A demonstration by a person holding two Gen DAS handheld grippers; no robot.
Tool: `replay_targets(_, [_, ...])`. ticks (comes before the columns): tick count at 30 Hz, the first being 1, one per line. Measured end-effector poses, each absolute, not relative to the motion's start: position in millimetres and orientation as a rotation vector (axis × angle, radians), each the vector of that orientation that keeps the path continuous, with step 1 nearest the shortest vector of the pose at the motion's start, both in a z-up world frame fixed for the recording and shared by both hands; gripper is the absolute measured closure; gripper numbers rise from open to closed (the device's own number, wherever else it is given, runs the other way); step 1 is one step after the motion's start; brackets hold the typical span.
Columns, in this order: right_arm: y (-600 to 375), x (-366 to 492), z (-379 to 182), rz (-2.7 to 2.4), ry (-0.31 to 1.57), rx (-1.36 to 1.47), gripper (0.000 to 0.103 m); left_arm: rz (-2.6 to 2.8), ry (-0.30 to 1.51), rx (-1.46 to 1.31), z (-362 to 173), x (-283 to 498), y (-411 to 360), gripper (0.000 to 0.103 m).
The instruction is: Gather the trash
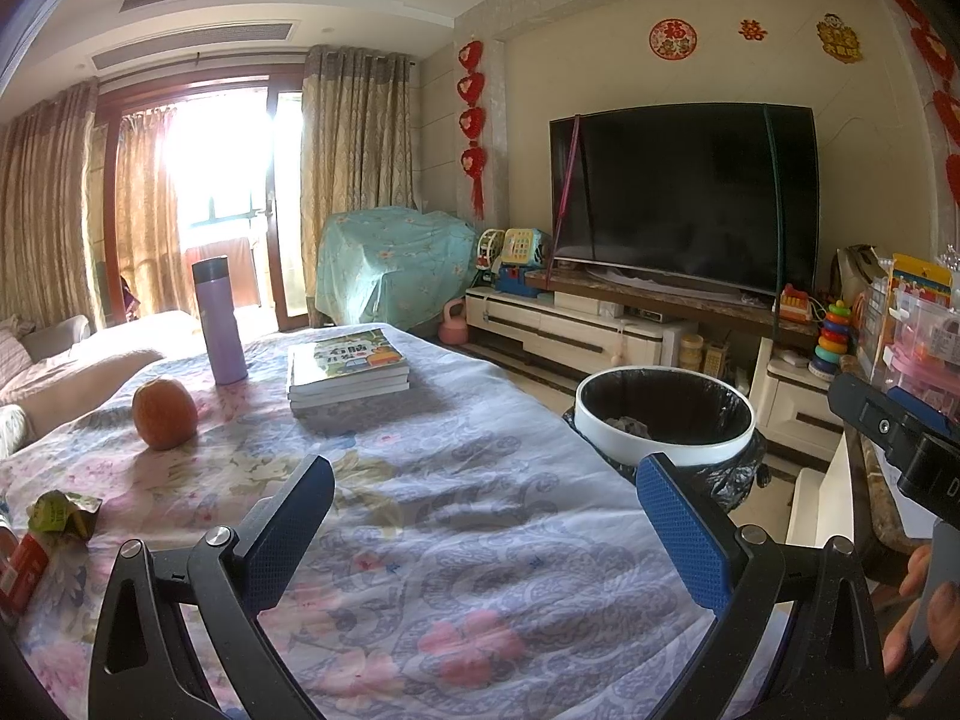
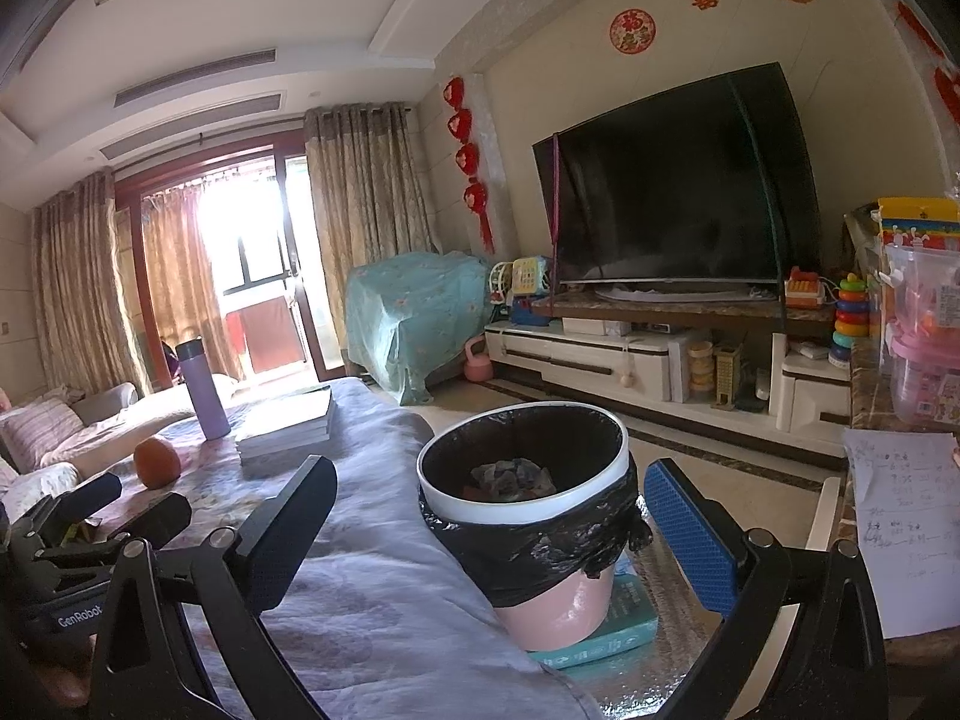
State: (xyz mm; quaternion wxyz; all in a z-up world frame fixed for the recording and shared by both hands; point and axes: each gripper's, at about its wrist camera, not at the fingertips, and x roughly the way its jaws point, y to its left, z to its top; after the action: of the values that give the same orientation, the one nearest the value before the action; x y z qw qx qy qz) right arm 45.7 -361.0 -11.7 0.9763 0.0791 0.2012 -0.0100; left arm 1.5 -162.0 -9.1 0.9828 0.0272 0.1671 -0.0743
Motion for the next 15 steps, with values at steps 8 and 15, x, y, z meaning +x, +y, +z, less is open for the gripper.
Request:
replay_targets(8, [-360.0, 48.9, -9.6, -0.007, 0.408, 0.162, 0.0, -0.154, 0.338, 0.055, -10.0, 2.3, -159.9, 0.001])
replay_targets(15, [-357.9, 52.9, -9.8, 0.004, 0.416, 0.161, 0.0, -0.156, 0.347, 0.043, -11.4, 5.5, -153.5, 0.001])
